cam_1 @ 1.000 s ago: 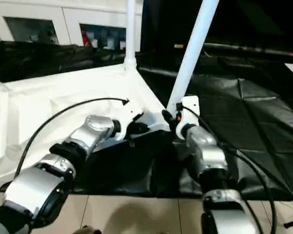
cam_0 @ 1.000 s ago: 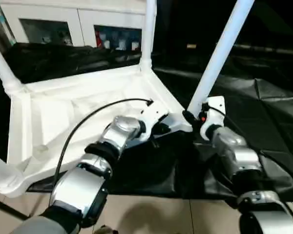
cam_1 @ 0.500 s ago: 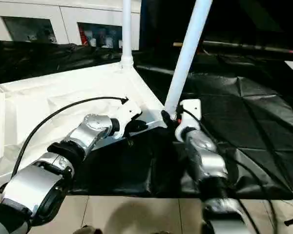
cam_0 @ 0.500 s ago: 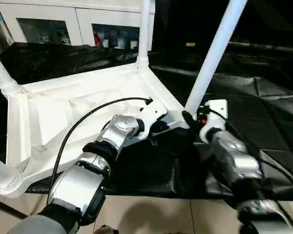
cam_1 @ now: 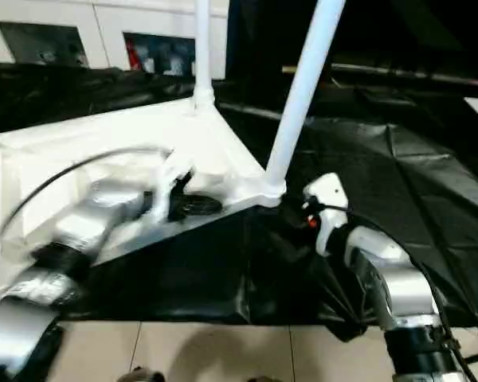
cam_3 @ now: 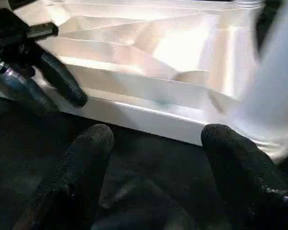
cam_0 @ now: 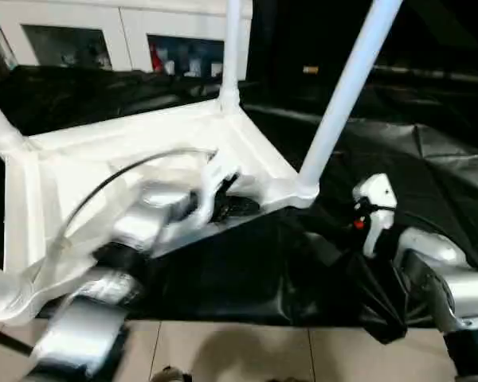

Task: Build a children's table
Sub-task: Rotate table base

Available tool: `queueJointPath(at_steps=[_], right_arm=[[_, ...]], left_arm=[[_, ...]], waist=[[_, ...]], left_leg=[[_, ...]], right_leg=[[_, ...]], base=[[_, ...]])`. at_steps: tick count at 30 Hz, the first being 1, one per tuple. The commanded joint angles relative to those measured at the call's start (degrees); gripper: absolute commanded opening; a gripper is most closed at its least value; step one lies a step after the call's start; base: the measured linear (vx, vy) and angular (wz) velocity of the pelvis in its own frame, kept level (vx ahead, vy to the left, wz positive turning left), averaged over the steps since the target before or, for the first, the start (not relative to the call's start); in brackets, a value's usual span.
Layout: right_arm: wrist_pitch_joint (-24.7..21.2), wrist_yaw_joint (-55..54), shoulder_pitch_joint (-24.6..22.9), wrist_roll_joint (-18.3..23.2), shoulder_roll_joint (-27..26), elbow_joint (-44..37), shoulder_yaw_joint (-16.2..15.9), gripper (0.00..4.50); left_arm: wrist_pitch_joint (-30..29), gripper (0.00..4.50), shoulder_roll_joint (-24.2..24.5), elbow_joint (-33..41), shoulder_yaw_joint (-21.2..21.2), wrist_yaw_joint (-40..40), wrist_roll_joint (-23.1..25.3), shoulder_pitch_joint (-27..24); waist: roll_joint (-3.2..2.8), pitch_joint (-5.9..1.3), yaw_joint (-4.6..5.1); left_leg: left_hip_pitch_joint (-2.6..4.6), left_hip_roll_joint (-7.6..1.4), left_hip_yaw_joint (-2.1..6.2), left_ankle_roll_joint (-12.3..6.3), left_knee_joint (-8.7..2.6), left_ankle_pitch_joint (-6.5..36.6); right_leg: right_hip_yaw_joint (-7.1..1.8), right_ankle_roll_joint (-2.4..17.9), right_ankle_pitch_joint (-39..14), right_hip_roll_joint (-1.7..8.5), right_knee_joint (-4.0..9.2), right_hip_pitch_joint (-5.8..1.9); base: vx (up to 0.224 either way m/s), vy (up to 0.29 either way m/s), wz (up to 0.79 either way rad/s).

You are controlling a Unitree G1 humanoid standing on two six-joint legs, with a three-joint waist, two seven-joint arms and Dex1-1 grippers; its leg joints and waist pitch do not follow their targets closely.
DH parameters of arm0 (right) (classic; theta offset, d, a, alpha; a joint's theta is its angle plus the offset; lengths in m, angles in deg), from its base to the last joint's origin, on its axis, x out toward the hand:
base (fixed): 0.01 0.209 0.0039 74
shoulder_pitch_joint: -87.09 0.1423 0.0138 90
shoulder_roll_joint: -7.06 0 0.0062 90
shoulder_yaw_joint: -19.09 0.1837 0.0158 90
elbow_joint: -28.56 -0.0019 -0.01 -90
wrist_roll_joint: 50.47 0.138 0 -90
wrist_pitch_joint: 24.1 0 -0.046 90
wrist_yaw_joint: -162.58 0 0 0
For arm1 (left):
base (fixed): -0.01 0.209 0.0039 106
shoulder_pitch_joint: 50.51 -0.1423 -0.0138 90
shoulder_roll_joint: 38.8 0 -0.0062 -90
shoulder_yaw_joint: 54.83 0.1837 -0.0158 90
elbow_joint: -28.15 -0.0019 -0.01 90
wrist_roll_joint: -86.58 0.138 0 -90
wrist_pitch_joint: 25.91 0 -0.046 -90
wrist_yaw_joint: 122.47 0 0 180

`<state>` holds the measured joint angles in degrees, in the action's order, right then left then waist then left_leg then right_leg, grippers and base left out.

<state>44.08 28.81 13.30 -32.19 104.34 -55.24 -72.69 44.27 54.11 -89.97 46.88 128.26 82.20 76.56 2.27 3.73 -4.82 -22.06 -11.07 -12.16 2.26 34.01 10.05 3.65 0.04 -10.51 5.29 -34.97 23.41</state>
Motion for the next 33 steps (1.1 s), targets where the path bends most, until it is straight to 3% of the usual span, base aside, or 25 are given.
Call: queueJointPath(at_steps=[1, 2, 4, 5, 6, 7, 8, 9, 13, 14, 16, 18, 19, 23, 25, 27, 33], right_arm=[[1.1, -0.6, 1.8, -0.7, -1.7, 2.1, -1.0, 3.27], [2.6, -2.4, 3.0, -2.0, -3.5, 4.2, -1.2, 3.27], [4.6, -8.0, 6.9, -3.4, -8.1, 9.9, -1.5, 3.27], [4.7, -8.4, 7.2, -3.4, -8.4, 10.3, -1.5, 3.27], [5.4, -8.7, 8.8, -3.8, -9.9, 12.4, -2.3, 3.27], [5.8, -8.6, 9.7, -4.1, -10.7, 13.6, -2.9, 3.27], [6.8, -9.6, 12.2, -4.6, -12.5, 17.0, -3.1, 3.27], [7.8, -10.5, 14.3, -5.0, -14.0, 20.0, -2.9, 3.27], [10.7, -13.8, 19.0, -5.5, -16.8, 27.5, -1.3, 3.27], [12.3, -15.4, 21.5, -5.6, -18.1, 31.5, -0.3, 3.27], [14.6, -18.7, 25.4, -5.2, -19.9, 38.1, 2.0, 3.27], [15.9, -22.2, 28.0, -3.9, -20.7, 42.1, 4.4, 3.27], [16.9, -25.0, 29.3, -3.1, -20.8, 44.2, 6.0, 3.27], [20.6, -33.6, 33.4, -1.0, -20.0, 51.9, 11.1, 3.27], [21.2, -35.8, 34.1, -0.4, -19.4, 53.3, 12.3, 3.27], [23.6, -39.5, 35.6, 1.4, -17.6, 57.2, 15.9, 3.27], [28.2, -42.2, 37.6, 1.3, -13.2, 62.4, 19.2, 3.27]], left_arm=[[-3.4, 1.72, 1.7, 5.9, 2.1, 1.6, -0.3, -1.0], [-4.8, 1.75, 3.1, 8.2, 2.5, 1.5, 0.0, -2.2], [-8.4, 2.03, 5.9, 14.7, 2.1, -0.8, 1.8, -6.1], [-8.8, 2.03, 6.1, 15.2, 2.0, -1.0, 2.0, -6.4], [-10.0, 2.14, 6.8, 17.3, 1.5, -2.3, 2.8, -7.9], [-11.6, 2.19, 7.4, 19.4, 1.3, -3.0, 3.2, -9.1], [-14.4, 2.32, 8.4, 22.6, 1.0, -4.2, 3.5, -11.0], [-17.6, 2.50, 9.5, 25.9, 1.0, -5.2, 3.1, -12.6], [-21.5, 2.66, 11.1, 30.1, 1.2, -6.3, 2.9, -15.3], [-22.8, 2.89, 11.6, 31.7, 1.1, -7.1, 3.1, -16.7], [-24.3, 2.92, 12.2, 33.7, 0.1, -9.2, 3.8, -18.8], [-24.3, 3.10, 12.2, 34.3, -1.3, -11.2, 4.6, -19.8], [-23.7, 3.31, 12.1, 34.4, -2.4, -12.4, 5.1, -20.4], [-23.9, 3.53, 12.8, 36.6, -4.3, -16.5, 5.6, -22.3], [-24.0, 3.75, 12.9, 36.9, -4.7, -17.2, 5.8, -22.7], [-24.6, 3.81, 13.6, 38.1, -5.3, -18.4, 5.6, -23.8], [-23.0, 4.37, 14.7, 38.1, -6.0, -20.5, 5.5, -24.4]], waist=[[0.28, -3.74, 0.09], [0.05, -3.63, 0.31], [0.51, -3.62, 0.59], [0.29, -3.52, 0.62], [0.52, -3.59, 0.75], [0.22, -3.74, 0.68], [0.46, -3.62, 0.96], [0.26, -3.77, 1.24], [0.12, -3.96, 1.34], [0.49, -3.92, 1.49], [0.88, -4.02, 1.64], [0.64, -4.09, 1.63], [0.93, -4.15, 1.61], [1.67, -4.00, 1.57], [1.54, -3.85, 1.33], [1.78, -3.78, 1.06], [1.71, -3.76, 0.02]], left_leg=[[1.90, -3.11, 1.50, -0.57, -4.45, 13.9], [1.73, -3.07, 1.62, 0.77, -4.71, 14.8], [1.69, -3.10, 1.65, 1.62, -4.86, 14.7], [1.63, -2.97, 1.67, 1.82, -4.94, 14.5], [1.70, -2.82, 1.55, 1.99, -4.89, 14.2], [1.90, -2.97, 1.61, 2.18, -4.75, 14.2], [1.64, -2.85, 1.56, 1.91, -4.85, 13.4], [1.52, -2.84, 1.57, 1.92, -4.85, 12.2], [1.87, -2.73, 1.36, 2.12, -4.60, 10.5], [1.60, -2.57, 1.40, 1.91, -4.67, 9.7], [1.60, -2.50, 1.30, 1.78, -4.59, 8.5], [1.85, -2.43, 1.17, 1.70, -4.39, 7.7], [1.91, -2.46, 1.14, 1.61, -4.38, 7.8], [1.99, -2.39, 1.12, 2.43, -4.42, 10.8], [2.22, -2.40, 1.06, 3.00, -4.39, 12.7], [2.49, -2.41, 0.99, 3.41, -4.37, 14.1], [2.71, -2.30, 0.99, 4.38, -4.34, 16.9]], right_leg=[[-2.73, 13.2, -15.2, 3.76, 4.34, -2.07], [-2.70, 12.5, -16.6, 3.69, 4.31, -1.93], [-2.80, 12.3, -16.6, 3.77, 4.24, -1.80], [-2.77, 12.0, -17.1, 3.72, 4.23, -1.79], [-2.77, 11.5, -17.2, 3.49, 4.34, -1.87], [-2.82, 11.7, -16.5, 3.69, 4.11, -1.75], [-2.84, 11.6, -15.5, 3.43, 4.07, -1.90], [-2.83, 12.3, -13.3, 3.44, 3.58, -1.93], [-2.78, 13.3, -9.3, 3.15, 3.16, -1.87], [-2.79, 13.3, -8.3, 3.07, 3.00, -2.20], [-2.75, 13.6, -6.7, 2.96, 2.84, -2.31], [-2.80, 13.5, -4.9, 2.82, 2.55, -2.19], [-2.74, 13.6, -4.6, 2.82, 2.57, -2.20], [-2.73, 11.9, -7.9, 2.77, 2.81, -1.96], [-2.81, 11.1, -10.2, 2.83, 3.07, -1.65], [-2.80, 10.4, -12.0, 2.78, 3.23, -1.33], [-2.73, 8.6, -14.9, 2.55, 3.53, -0.86]], base=[[0.000, 0.000, 0.00], [0.000, 0.000, 0.00], [0.000, 0.000, 0.00], [0.000, 0.000, 0.00], [0.000, 0.000, 0.00], [0.000, 0.000, 0.00], [0.000, 0.000, 0.00], [0.000, 0.000, 0.00], [0.000, 0.000, 0.00], [0.000, 0.000, 0.00], [0.000, 0.000, 0.00], [0.000, 0.000, 0.00], [0.000, 0.000, 0.00], [0.000, 0.000, 0.00], [0.000, 0.000, 0.00], [0.000, 0.000, 0.00], [0.000, 0.000, 0.00]])
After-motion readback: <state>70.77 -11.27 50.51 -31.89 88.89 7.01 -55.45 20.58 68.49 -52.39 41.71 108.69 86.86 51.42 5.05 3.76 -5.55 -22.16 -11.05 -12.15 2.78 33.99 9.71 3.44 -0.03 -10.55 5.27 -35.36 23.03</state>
